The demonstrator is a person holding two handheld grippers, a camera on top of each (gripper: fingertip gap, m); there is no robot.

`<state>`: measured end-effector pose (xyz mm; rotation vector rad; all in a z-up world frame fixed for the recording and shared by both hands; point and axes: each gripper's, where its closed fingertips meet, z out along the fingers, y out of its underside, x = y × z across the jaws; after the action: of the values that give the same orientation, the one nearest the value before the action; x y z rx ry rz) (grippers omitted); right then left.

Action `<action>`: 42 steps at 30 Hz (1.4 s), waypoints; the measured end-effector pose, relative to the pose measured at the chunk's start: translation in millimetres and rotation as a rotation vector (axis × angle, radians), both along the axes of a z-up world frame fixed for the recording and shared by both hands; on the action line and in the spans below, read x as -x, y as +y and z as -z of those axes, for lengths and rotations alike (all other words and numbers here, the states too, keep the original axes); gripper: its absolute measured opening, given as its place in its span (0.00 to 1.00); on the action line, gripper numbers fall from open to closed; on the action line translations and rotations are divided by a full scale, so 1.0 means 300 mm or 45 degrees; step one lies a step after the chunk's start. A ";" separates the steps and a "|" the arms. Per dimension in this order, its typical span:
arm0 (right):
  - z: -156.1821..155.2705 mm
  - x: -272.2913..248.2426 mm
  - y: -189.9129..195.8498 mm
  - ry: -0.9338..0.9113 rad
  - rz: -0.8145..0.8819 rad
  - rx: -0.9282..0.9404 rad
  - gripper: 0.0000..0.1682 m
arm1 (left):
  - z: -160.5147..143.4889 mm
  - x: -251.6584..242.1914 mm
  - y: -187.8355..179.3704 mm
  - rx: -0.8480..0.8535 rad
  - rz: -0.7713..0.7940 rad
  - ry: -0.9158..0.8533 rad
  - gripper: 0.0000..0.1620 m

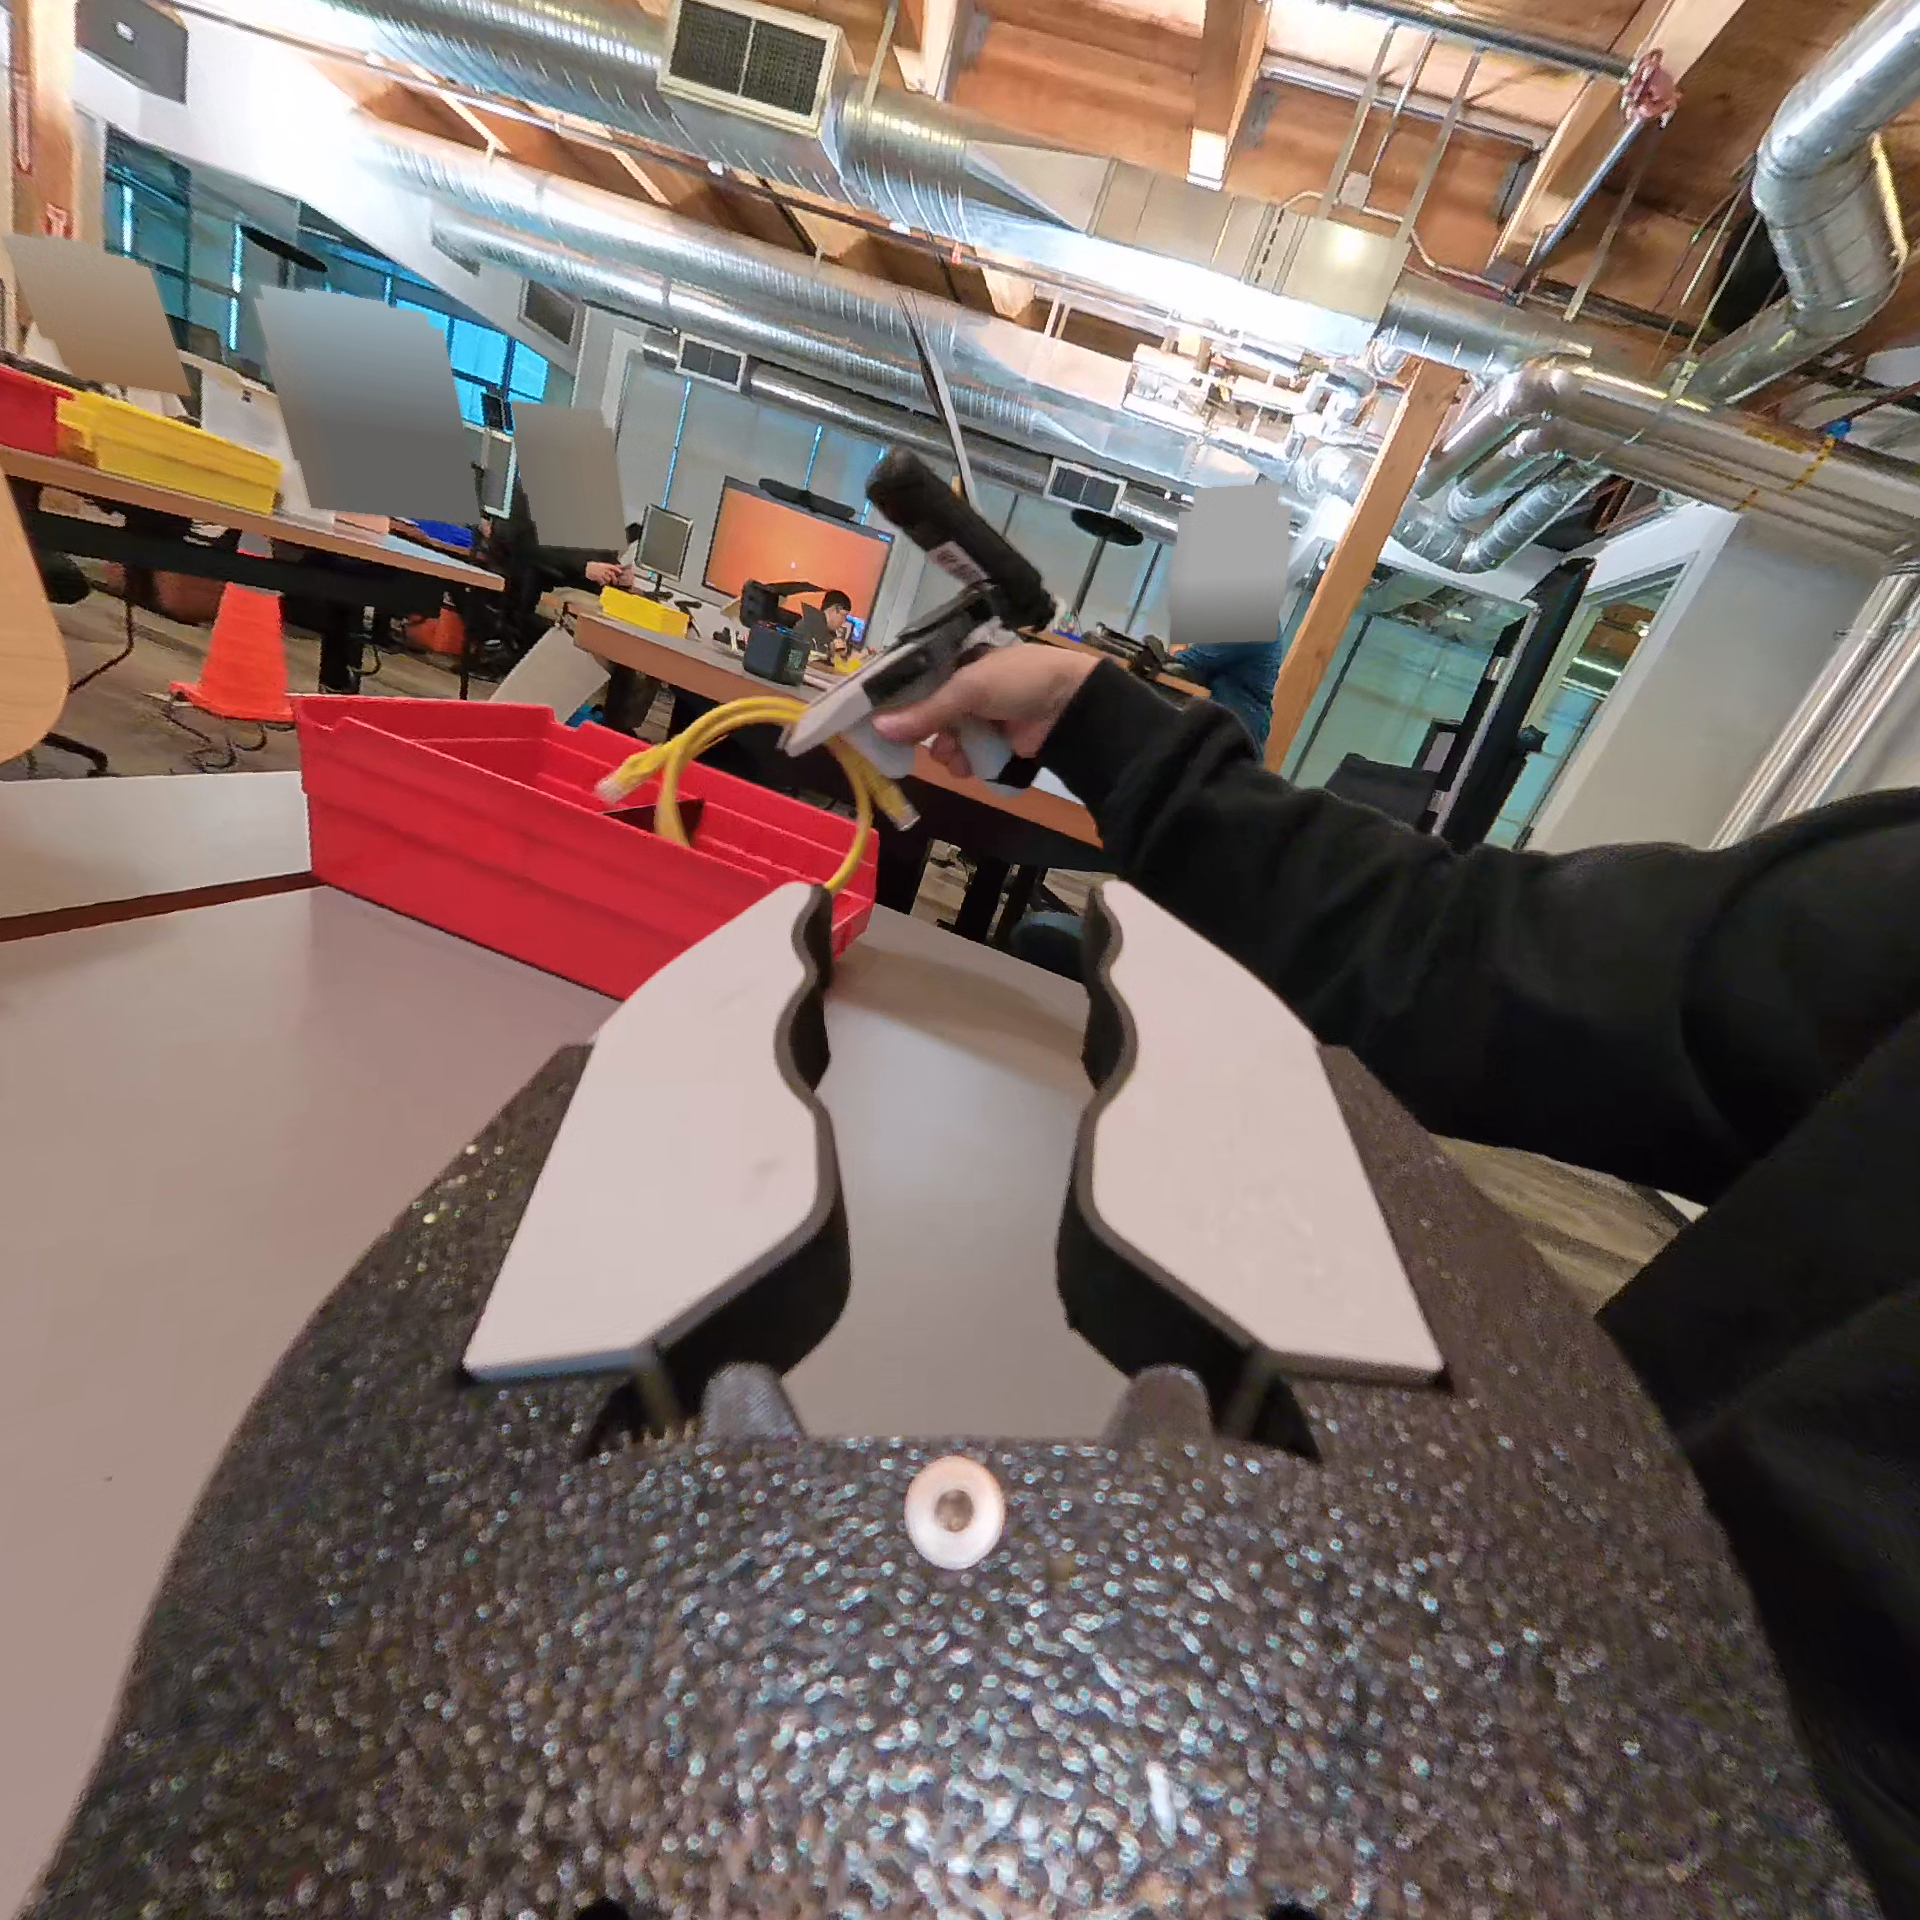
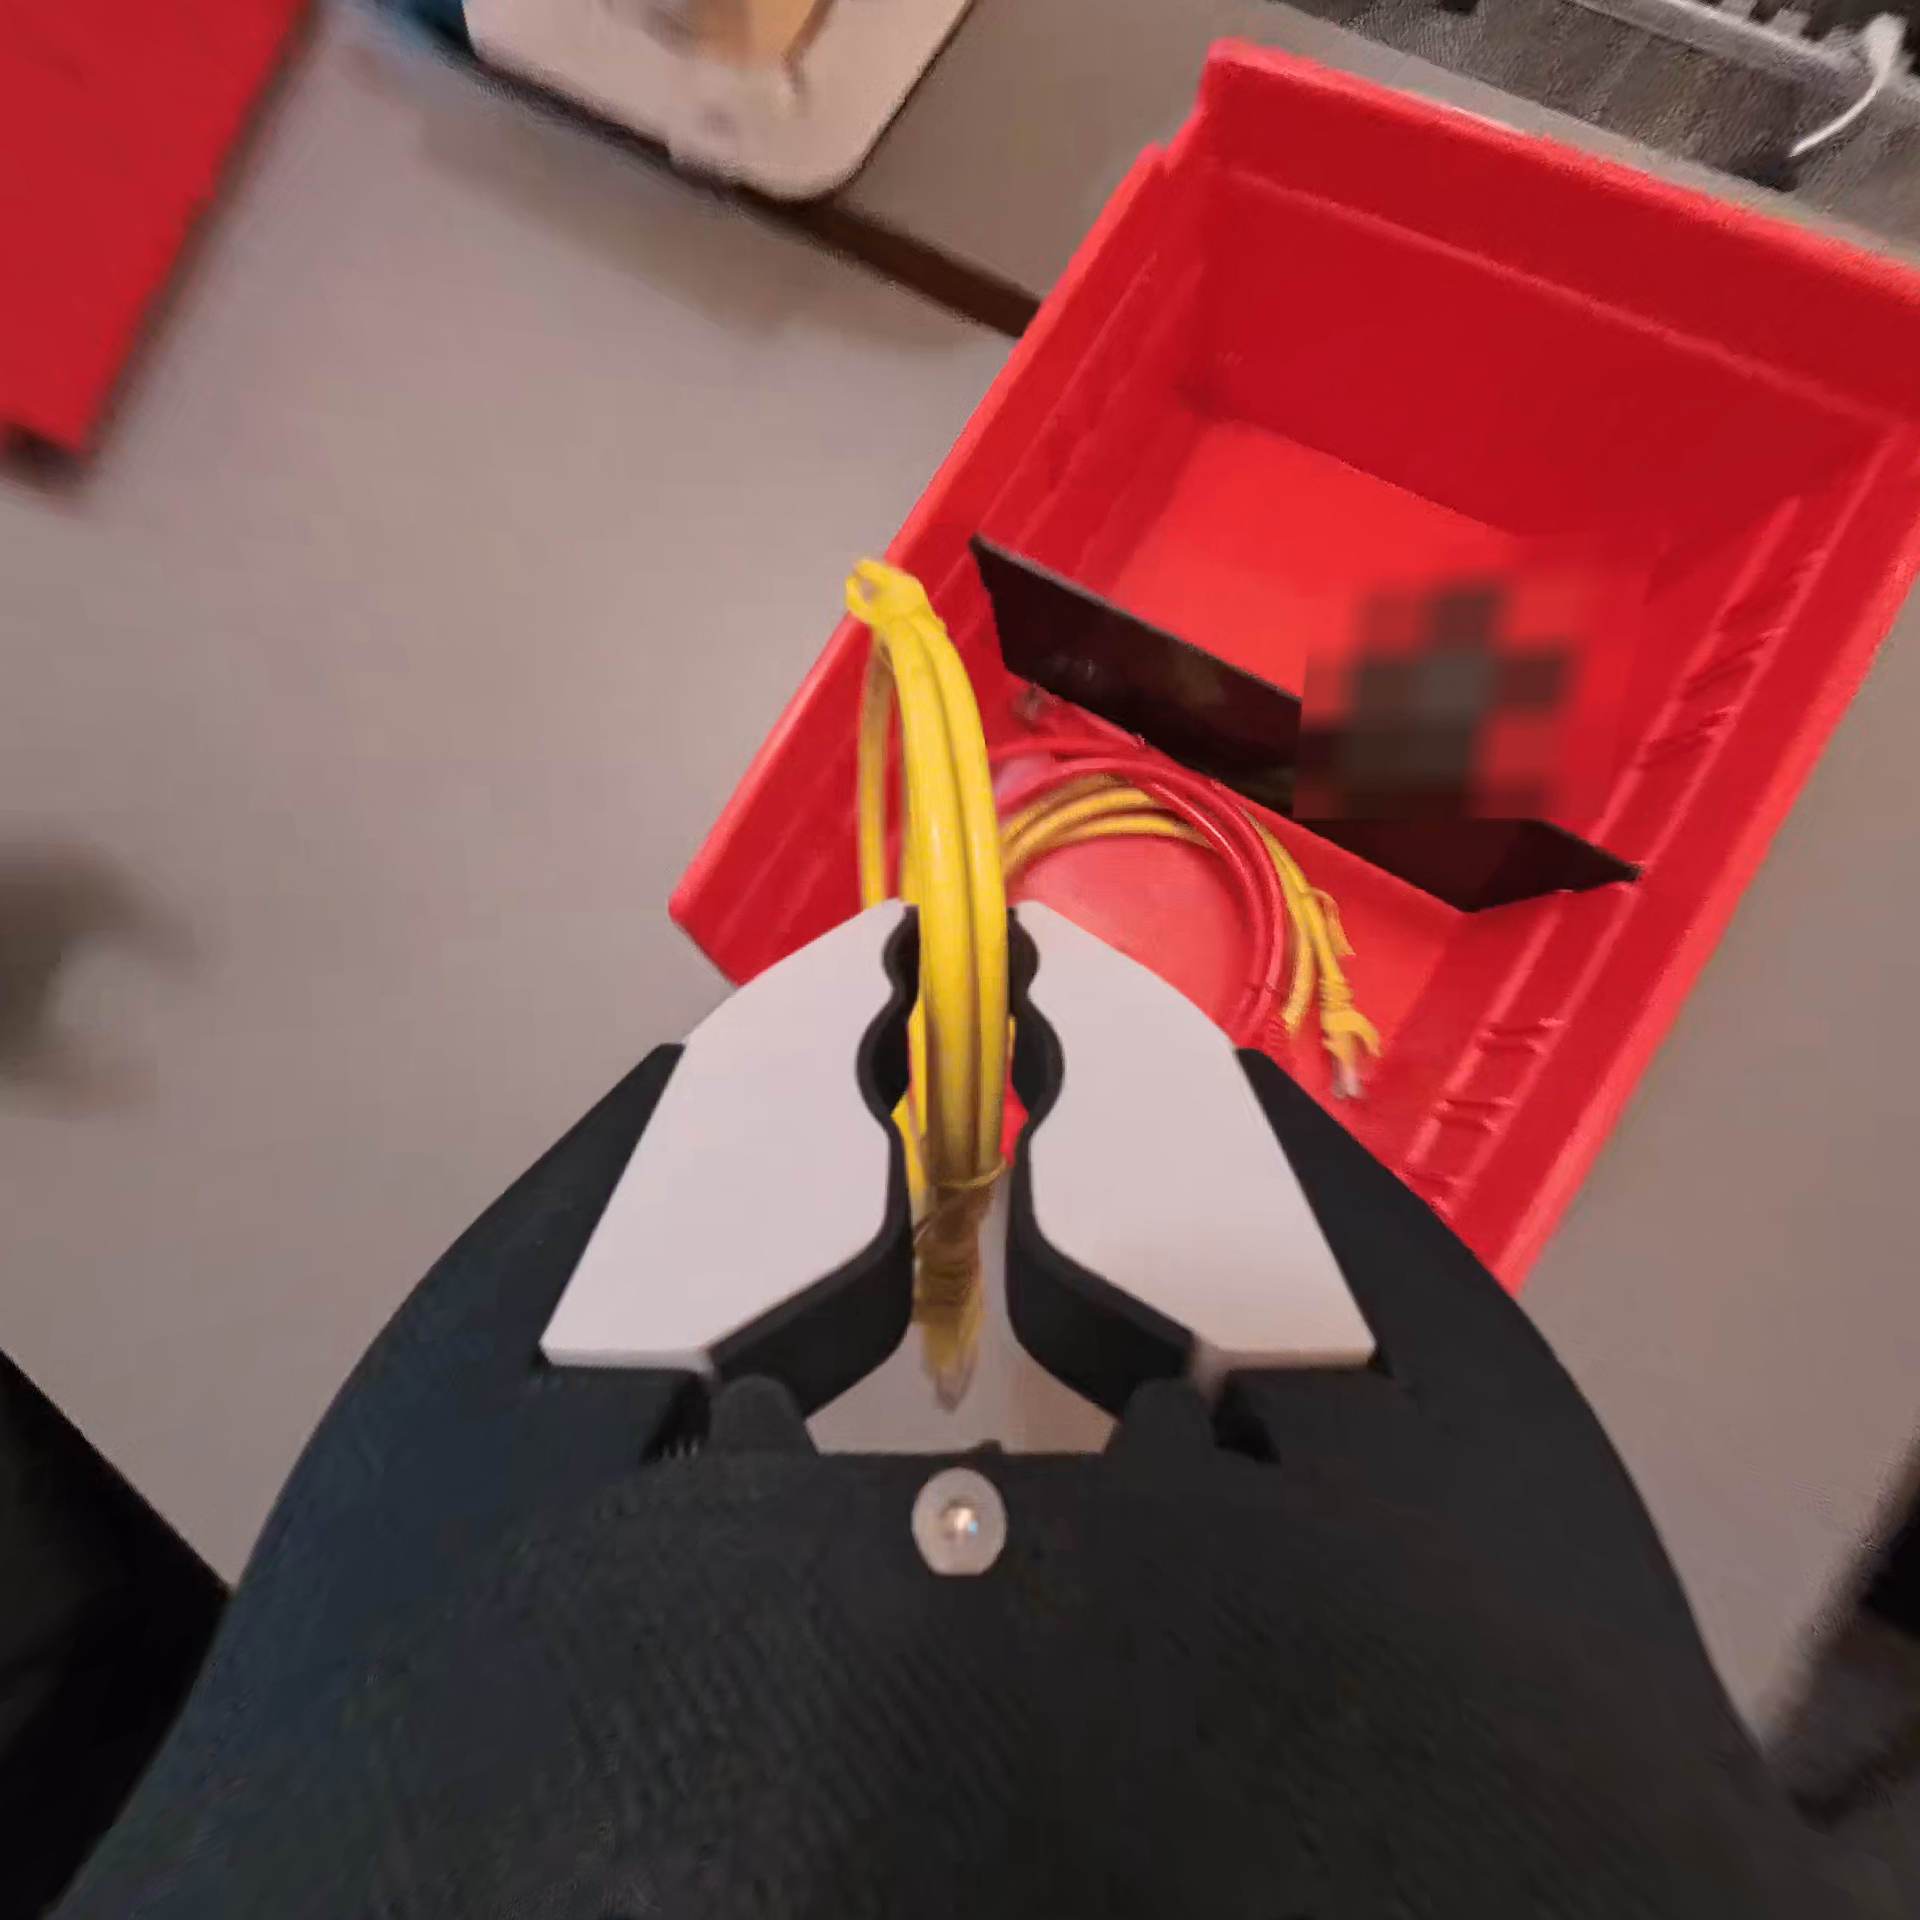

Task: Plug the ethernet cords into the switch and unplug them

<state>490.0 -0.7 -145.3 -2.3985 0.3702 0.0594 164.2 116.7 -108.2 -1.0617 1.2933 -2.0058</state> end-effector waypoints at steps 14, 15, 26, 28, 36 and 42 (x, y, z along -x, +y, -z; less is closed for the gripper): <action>0.086 -0.148 -0.246 -0.232 0.442 0.156 0.43 | 0.023 -0.005 -0.004 -0.009 0.014 0.027 0.28; 0.072 -0.112 -0.259 -0.265 0.442 0.124 0.43 | 0.031 -0.011 -0.006 -0.031 0.000 0.036 0.29; 0.112 0.343 -0.101 -0.502 0.433 -0.623 0.54 | 0.128 -0.151 -0.034 -0.275 -0.203 0.306 0.52; 0.168 0.340 -0.087 -0.513 0.425 -0.526 0.59 | 0.128 -0.196 -0.058 -0.321 -0.184 0.373 0.52; 0.196 0.248 -0.183 -0.534 0.554 -0.428 0.65 | 0.080 -0.562 -0.118 -0.469 -0.156 0.614 0.57; 0.194 0.218 -0.233 -0.436 0.621 -0.509 0.64 | 0.199 -0.926 -0.150 -0.544 -0.101 1.006 0.50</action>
<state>424.5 -70.5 -203.4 -1.8279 0.6938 -0.4495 442.0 71.6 -167.9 -1.7130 1.9057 -1.1658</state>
